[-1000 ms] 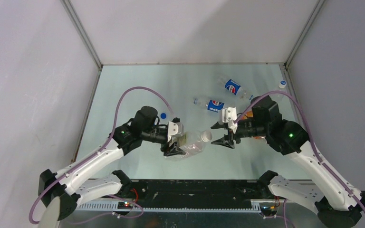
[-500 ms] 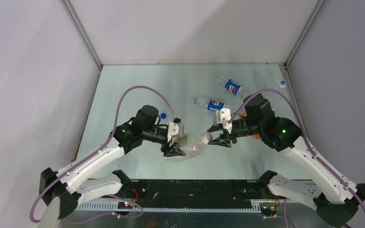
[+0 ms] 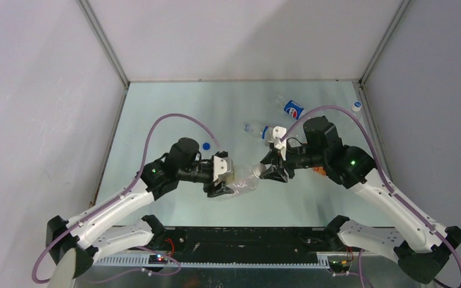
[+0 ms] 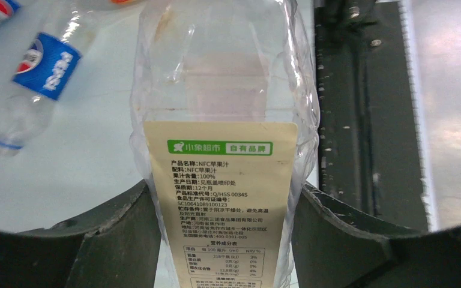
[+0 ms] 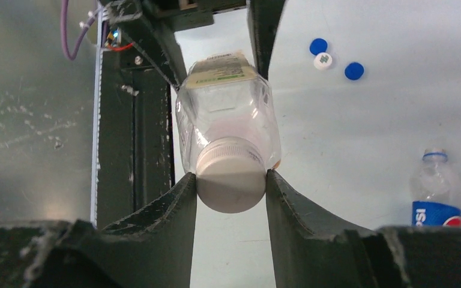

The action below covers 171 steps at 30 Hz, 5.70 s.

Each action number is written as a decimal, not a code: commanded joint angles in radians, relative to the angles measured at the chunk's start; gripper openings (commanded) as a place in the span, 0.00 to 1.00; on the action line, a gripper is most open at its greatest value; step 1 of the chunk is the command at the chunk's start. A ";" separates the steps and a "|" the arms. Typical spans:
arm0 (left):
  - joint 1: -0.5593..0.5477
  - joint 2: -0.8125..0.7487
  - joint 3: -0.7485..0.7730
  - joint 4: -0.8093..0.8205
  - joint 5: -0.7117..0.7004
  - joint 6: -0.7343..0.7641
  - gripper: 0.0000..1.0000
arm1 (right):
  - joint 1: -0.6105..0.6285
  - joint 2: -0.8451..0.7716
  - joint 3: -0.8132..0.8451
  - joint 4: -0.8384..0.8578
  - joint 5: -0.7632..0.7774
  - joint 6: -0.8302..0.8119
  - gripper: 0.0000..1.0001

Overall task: Screw on the bottle caps
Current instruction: Screw the bottle cap onto the plastic bottle.

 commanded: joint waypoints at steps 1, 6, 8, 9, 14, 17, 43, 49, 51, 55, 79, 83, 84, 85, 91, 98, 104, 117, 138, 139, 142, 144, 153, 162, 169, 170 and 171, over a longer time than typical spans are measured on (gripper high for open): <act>-0.066 -0.086 -0.023 0.263 -0.305 0.004 0.00 | 0.045 0.032 0.024 0.036 0.152 0.341 0.00; -0.172 -0.128 -0.091 0.381 -0.550 0.045 0.00 | 0.073 0.058 0.024 0.059 0.276 0.586 0.00; -0.178 -0.132 -0.105 0.388 -0.557 0.035 0.00 | 0.072 0.054 0.023 0.063 0.298 0.606 0.00; -0.175 -0.130 -0.107 0.383 -0.560 0.029 0.00 | 0.070 0.050 0.023 0.066 0.304 0.600 0.00; -0.141 -0.125 -0.134 0.363 -0.504 -0.053 0.00 | 0.035 -0.007 0.023 0.095 0.332 0.580 0.40; -0.138 -0.128 -0.157 0.373 -0.477 -0.083 0.00 | 0.027 -0.037 0.023 0.119 0.378 0.595 0.51; -0.139 -0.124 -0.149 0.380 -0.429 -0.101 0.00 | 0.028 -0.028 0.001 0.225 0.417 0.819 0.54; -0.138 -0.128 -0.149 0.381 -0.432 -0.101 0.00 | 0.031 -0.011 0.001 0.206 0.415 0.822 0.53; -0.138 -0.128 -0.149 0.383 -0.432 -0.103 0.00 | 0.032 -0.006 0.002 0.200 0.414 0.822 0.53; -0.138 -0.129 -0.149 0.386 -0.435 -0.107 0.00 | 0.032 -0.002 0.000 0.180 0.412 0.818 0.51; -0.138 -0.141 -0.153 0.390 -0.449 -0.133 0.00 | 0.042 0.028 0.002 0.157 0.365 0.816 0.48; -0.138 -0.144 -0.155 0.389 -0.448 -0.138 0.00 | 0.045 0.029 0.000 0.157 0.365 0.818 0.48; -0.138 -0.144 -0.155 0.388 -0.448 -0.139 0.00 | 0.045 0.029 0.000 0.157 0.365 0.818 0.48; -0.138 -0.144 -0.155 0.387 -0.448 -0.139 0.00 | 0.046 0.029 0.001 0.157 0.365 0.819 0.48; -0.138 -0.143 -0.156 0.386 -0.453 -0.148 0.00 | 0.055 0.031 0.000 0.154 0.361 0.820 0.48; -0.139 -0.141 -0.150 0.376 -0.457 -0.151 0.00 | 0.062 0.032 0.000 0.145 0.367 0.819 0.45; -0.137 -0.130 -0.141 0.352 -0.465 -0.155 0.00 | 0.064 0.046 0.002 0.135 0.354 0.801 0.32; 0.062 -0.080 -0.093 0.260 0.023 -0.175 0.00 | 0.053 0.054 0.002 0.109 0.227 0.554 0.00; 0.097 0.014 0.012 0.069 0.322 -0.039 0.00 | -0.010 0.054 0.002 0.069 0.015 0.180 0.00; 0.097 0.016 0.016 0.069 0.315 -0.040 0.00 | -0.009 0.057 0.004 0.068 0.013 0.180 0.00; 0.082 -0.007 0.012 0.100 0.244 -0.063 0.00 | -0.002 0.073 0.022 0.054 0.053 0.226 0.00; 0.051 -0.047 -0.011 0.162 0.066 -0.083 0.00 | 0.015 0.081 0.027 0.064 0.114 0.300 0.00; -0.162 -0.175 -0.151 0.463 -0.565 -0.027 0.00 | 0.102 0.104 0.026 0.133 0.351 0.747 0.00; -0.410 -0.070 -0.207 0.808 -1.059 0.161 0.00 | 0.121 0.147 0.075 0.071 0.505 1.037 0.00; -0.453 0.017 -0.223 0.919 -1.149 0.127 0.00 | 0.117 0.129 0.080 0.090 0.575 1.058 0.02; -0.446 0.019 -0.226 0.912 -1.145 0.106 0.00 | 0.116 0.112 0.080 0.101 0.578 1.036 0.13; -0.426 0.017 -0.228 0.887 -1.122 0.053 0.00 | 0.116 0.092 0.079 0.126 0.584 0.981 0.21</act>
